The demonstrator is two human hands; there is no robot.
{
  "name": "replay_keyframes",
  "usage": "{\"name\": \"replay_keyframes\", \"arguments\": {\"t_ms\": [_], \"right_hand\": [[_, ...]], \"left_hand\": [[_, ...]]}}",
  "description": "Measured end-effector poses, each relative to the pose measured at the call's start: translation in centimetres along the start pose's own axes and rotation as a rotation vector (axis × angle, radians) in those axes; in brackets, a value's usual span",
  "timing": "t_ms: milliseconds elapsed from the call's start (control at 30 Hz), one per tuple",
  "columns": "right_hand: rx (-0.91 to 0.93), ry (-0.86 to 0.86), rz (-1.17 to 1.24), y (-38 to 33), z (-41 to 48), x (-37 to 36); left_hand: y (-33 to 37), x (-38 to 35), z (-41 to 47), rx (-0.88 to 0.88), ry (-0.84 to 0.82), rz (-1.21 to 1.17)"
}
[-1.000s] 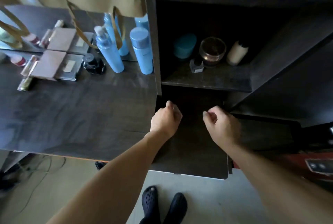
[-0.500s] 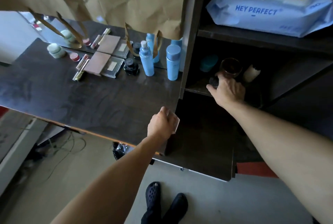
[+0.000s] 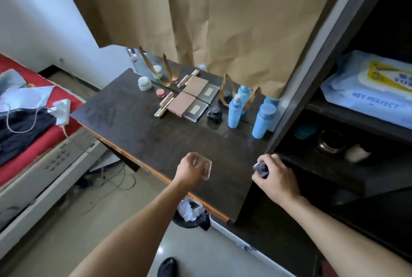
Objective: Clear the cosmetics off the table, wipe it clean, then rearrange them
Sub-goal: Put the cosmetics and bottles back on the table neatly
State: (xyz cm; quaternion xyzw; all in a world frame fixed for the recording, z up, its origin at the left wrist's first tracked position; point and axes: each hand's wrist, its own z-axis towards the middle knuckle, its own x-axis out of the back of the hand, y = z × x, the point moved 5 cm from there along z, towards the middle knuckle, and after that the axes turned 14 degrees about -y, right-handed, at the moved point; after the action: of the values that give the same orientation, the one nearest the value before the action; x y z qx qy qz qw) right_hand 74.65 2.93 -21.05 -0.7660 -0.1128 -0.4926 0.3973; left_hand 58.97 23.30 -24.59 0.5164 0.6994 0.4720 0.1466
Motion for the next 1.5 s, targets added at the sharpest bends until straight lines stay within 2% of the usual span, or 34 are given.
{"name": "replay_keyframes", "arguments": {"t_ms": [267, 433, 667, 933, 1233, 1500], "right_hand": [[0.105, -0.136, -0.06, -10.2, 6.6, -2.9], [0.178, -0.199, -0.101, -16.6, 11.7, -5.7], [0.203, -0.249, -0.117, -25.2, 21.0, -11.1], [0.041, -0.283, -0.152, -32.1, 33.0, -15.3], [-0.015, -0.273, -0.258, -34.3, 42.7, -18.8], [-0.095, -0.245, -0.328, -33.8, 45.4, -19.6]], "left_hand": [[-1.0, 11.2, -1.2, 0.044, 0.161, -0.15], [-2.7, 19.2, 1.2, 0.072, 0.25, -0.278], [-4.6, 30.6, 10.5, 0.11, 0.238, -0.308], [-3.3, 41.1, 22.9, 0.107, 0.198, -0.212], [-1.6, 44.6, 34.5, 0.128, 0.142, -0.153], [-1.3, 44.7, 37.2, 0.084, 0.173, 0.024]]}}
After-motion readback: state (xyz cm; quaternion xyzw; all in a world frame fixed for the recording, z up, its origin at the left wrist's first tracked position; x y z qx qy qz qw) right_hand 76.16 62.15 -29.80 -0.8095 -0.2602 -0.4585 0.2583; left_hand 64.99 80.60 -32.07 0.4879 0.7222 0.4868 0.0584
